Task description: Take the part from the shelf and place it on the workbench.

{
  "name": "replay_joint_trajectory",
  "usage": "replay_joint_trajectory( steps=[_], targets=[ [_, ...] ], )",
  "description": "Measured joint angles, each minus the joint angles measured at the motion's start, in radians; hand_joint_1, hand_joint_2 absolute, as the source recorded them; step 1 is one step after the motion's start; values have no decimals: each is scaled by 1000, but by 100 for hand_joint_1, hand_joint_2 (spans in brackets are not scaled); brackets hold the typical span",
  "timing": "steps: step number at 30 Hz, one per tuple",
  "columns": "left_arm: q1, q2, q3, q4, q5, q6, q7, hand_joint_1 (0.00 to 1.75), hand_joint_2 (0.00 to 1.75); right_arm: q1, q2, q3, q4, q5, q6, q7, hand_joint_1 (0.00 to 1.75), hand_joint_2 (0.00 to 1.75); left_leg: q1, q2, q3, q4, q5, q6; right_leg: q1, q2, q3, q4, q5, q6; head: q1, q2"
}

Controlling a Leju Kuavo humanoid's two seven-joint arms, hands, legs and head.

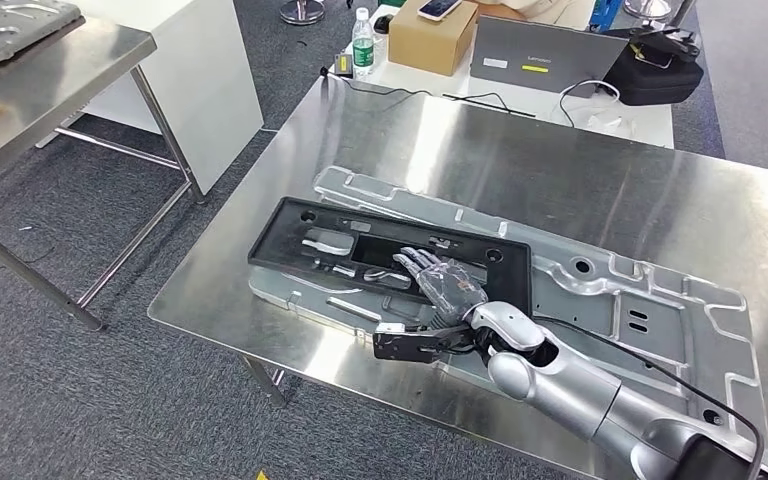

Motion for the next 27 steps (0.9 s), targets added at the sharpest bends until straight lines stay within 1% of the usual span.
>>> replay_joint_trajectory(
  steps=[2, 3, 4, 5, 6, 7, 8, 9, 10, 11, 12, 13, 14, 15, 16, 17, 18, 19, 20, 21, 22, 23, 24, 25, 26, 27],
  targets=[
    [3, -4, 0, -7, -2, 0, 1, 0, 0, 12, 2, -1, -27, -11, -6, -4, 0, 0, 4, 2, 6, -14, 8, 8, -1, -1, 3, -4, 0, 6, 0, 0],
    [4, -7, 0, -10, -3, -1, 2, 0, 0, 17, 2, -4, -40, -18, -8, -6, 0, 0, 8, 4, 11, -27, 16, 12, 0, -3, 0, 5, -10, 10, 0, 0],
    [4, -9, 0, -12, -4, -1, 2, 0, 0, 23, 0, -8, -53, -24, -10, -7, 0, 0, 13, 7, 15, -39, 22, 13, 0, -6, -11, 32, -31, 13, 0, 0],
    [5, -11, 0, -14, -5, -1, 2, 0, 0, 30, -2, -13, -65, -28, -12, -8, 0, 0, 15, 10, 16, -46, 26, 13, -4, -8, -31, 80, -63, 18, 0, 0],
    [5, -12, 0, -15, -4, -2, 2, 0, 0, 37, -4, -19, -78, -30, -12, -7, 0, 0, 16, 11, 15, -48, 27, 14, -9, -9, -61, 142, -96, 24, 0, 0],
    [6, -12, 0, -17, -2, -2, 2, 0, 0, 46, -6, -25, -91, -29, -13, -6, 0, 0, 17, 13, 13, -47, 28, 13, -15, -10, -89, 203, -122, 30, 0, 0],
    [6, -13, 0, -18, 0, -2, 2, 0, 0, 54, -7, -30, -102, -27, -13, -4, 0, 0, 19, 15, 11, -45, 29, 11, -22, -10, -109, 243, -132, 37, 0, 0],
    [7, -14, 0, -20, 1, -3, 1, 0, 0, 60, -8, -33, -111, -25, -13, -2, 0, 0, 23, 17, 7, -41, 29, 7, -29, -12, -112, 250, -122, 44, 0, 0],
    [7, -15, 0, -21, 3, -5, 1, 0, 0, 64, -8, -37, -119, -23, -13, -1, 0, 0, 28, 18, 3, -35, 29, 1, -36, -13, -98, 218, -94, 53, 0, 0],
    [7, -16, 0, -24, 4, -6, 1, 0, 0, 65, -8, -42, -127, -22, -14, 1, 0, 0, 34, 19, -4, -25, 28, -7, -43, -16, -68, 156, -58, 62, 0, 0],
    [7, -17, 0, -27, 5, -8, 1, 0, 0, 66, -7, -47, -133, -21, -14, 3, 0, 0, 38, 19, -11, -14, 26, -18, -46, -16, -42, 99, -32, 69, 0, 0],
    [6, -18, 0, -32, 6, -9, 2, 0, 0, 66, -7, -52, -139, -21, -14, 5, 0, 0, 41, 18, -18, -2, 25, -29, -47, -15, -24, 55, -13, 68, 0, 0],
    [7, -18, 0, -36, 7, -9, 2, 0, 0, 67, -7, -57, -145, -19, -15, 6, 0, 0, 41, 17, -23, 5, 26, -39, -45, -12, -17, 34, -5, 62, 0, 0],
    [7, -19, 0, -39, 9, -10, 3, 0, 0, 68, -7, -60, -150, -17, -16, 8, 0, 0, 40, 16, -26, 6, 30, -49, -40, -9, -24, 37, -4, 51, 0, 0],
    [8, -21, 0, -40, 12, -11, 4, 0, 0, 69, -7, -62, -155, -14, -17, 9, 0, 0, 40, 16, -28, 5, 35, -57, -39, -8, -29, 40, 1, 38, -1, 0],
    [9, -23, 0, -41, 14, -12, 6, 0, 0, 70, -7, -65, -160, -10, -18, 11, 0, 0, 42, 16, -30, 3, 38, -64, -38, -8, -36, 42, 8, 27, -1, 0],
    [10, -25, 0, -43, 16, -13, 7, 0, 0, 71, -7, -68, -164, -5, -22, 13, 0, 0, 44, 16, -37, 12, 27, -68, -38, -10, -43, 43, 15, 16, -1, 0],
    [11, -26, 0, -45, 17, -15, 8, 0, 0, 72, -6, -72, -169, 1, -27, 15, 0, 0, 45, 16, -49, 40, -3, -69, -38, -12, -52, 42, 24, 5, -1, 0],
    [11, -28, 0, -48, 18, -16, 9, 0, 0, 74, -6, -76, -174, 9, -35, 17, 0, 0, 45, 16, -68, 89, -47, -68, -36, -14, -63, 41, 33, -5, -2, 0],
    [11, -28, 0, -51, 19, -18, 10, 0, 0, 77, -5, -80, -179, 17, -43, 17, 0, 0, 43, 16, -89, 155, -101, -65, -32, -15, -75, 41, 42, -11, -2, 0],
    [10, -29, 0, -53, 20, -18, 10, 0, 0, 81, -3, -83, -183, 26, -52, 17, 0, 0, 40, 15, -105, 222, -146, -63, -27, -16, -88, 42, 51, -16, -2, 0],
    [10, -29, 0, -56, 22, -19, 11, 0, 0, 86, -1, -85, -188, 39, -63, 17, 0, 0, 37, 15, -111, 270, -174, -59, -22, -16, -101, 43, 60, -18, -2, 0],
    [10, -30, 0, -59, 23, -20, 11, 0, 0, 93, 1, -89, -193, 56, -81, 14, 0, 0, 33, 15, -99, 285, -183, -54, -17, -17, -113, 44, 69, -20, -2, 0],
    [10, -32, 0, -62, 24, -20, 12, 0, 0, 102, 6, -94, -201, 81, -108, 8, 0, 0, 29, 15, -69, 261, -177, -47, -12, -17, -124, 45, 77, -20, -2, 0],
    [9, -34, 0, -66, 25, -21, 12, 0, 0, 113, 13, -103, -214, 116, -151, -3, 0, 0, 24, 14, -18, 201, -160, -37, -9, -17, -134, 46, 85, -20, -2, 0],
    [9, -36, 0, -71, 26, -22, 12, 0, 0, 124, 22, -114, -232, 154, -200, -17, 0, 0, 17, 12, 38, 124, -147, -24, -6, -17, -141, 47, 93, -19, -2, 0]
  ],
)
